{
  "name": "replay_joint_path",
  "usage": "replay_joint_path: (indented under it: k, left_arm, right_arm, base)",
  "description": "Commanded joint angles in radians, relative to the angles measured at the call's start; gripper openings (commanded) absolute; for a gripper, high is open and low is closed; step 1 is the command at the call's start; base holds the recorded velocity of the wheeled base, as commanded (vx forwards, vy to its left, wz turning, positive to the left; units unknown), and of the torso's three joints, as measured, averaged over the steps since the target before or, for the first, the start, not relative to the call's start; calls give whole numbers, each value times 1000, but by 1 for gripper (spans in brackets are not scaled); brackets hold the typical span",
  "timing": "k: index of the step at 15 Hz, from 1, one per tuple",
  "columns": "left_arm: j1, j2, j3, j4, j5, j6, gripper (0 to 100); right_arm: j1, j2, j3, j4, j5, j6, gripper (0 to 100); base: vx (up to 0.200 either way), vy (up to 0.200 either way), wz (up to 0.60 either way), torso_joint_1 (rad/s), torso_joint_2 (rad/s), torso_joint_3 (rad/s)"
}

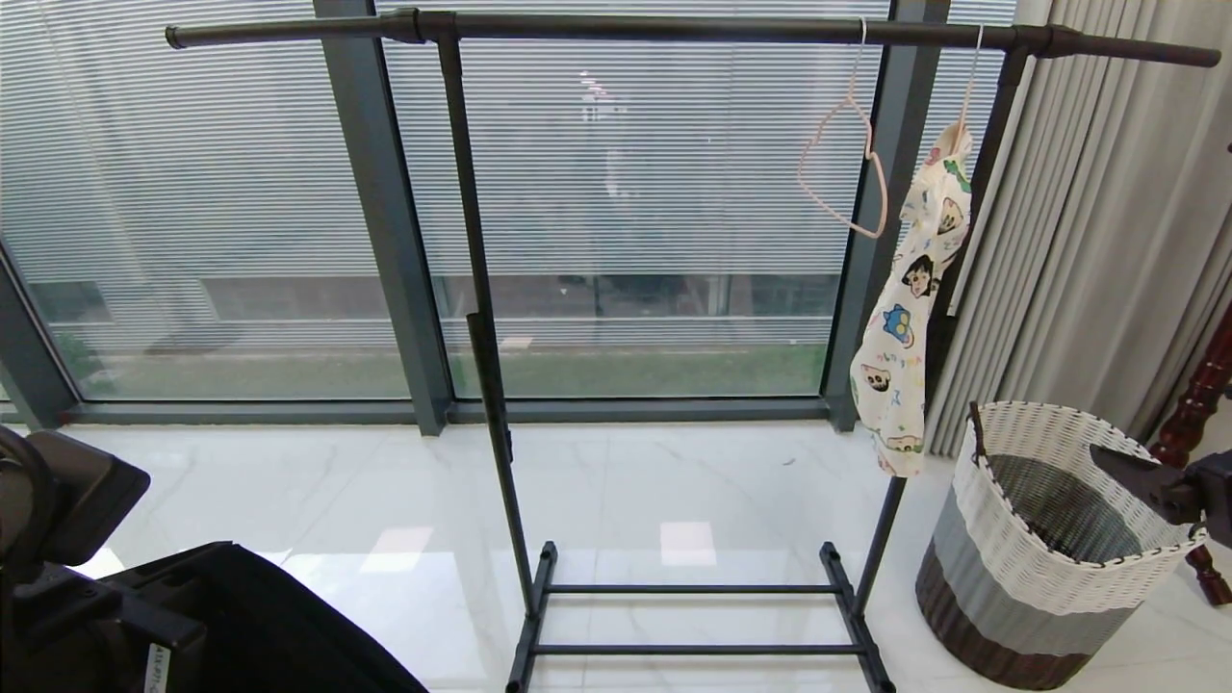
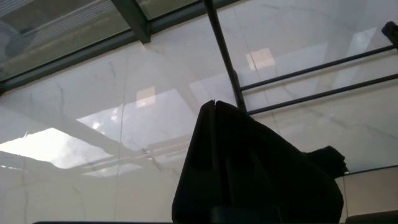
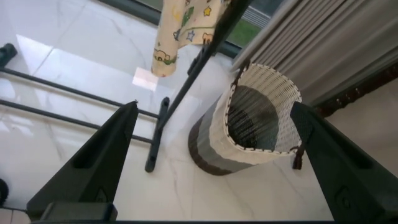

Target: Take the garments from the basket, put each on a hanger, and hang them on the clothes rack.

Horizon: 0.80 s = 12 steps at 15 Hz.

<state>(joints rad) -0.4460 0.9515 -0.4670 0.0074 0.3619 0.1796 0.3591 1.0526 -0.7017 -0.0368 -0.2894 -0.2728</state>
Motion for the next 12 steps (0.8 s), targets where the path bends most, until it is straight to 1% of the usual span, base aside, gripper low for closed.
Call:
replay_joint_path:
  k: [1,5,7,9,12]
  left_arm:
    - [0,1,1,0,0,0,0]
    - [0,1,-2,0,0,0,0]
    - [0,1,-2,-1,2,0,0]
    - [0,3,2,-32,2,0,0]
    - [0,3,2,-35,2,0,0]
  right_arm:
    - [0,37,-25,-8,1,1,100]
    - [0,69,-51,-15,1,7,100]
    - [1,75,-59,-15,-1,53,100]
    - [1,83,-64,-15,-1,95,100]
    - [3,103,-65,-28,1,165,100]
  base:
    - [0,0,0,32,-193,-286]
    - [0,0,0,184,-503,-292]
    - [0,0,0,181,-471,-290]
    - [0,0,0,176,-474,-283]
    - [0,0,0,194,-474,-284]
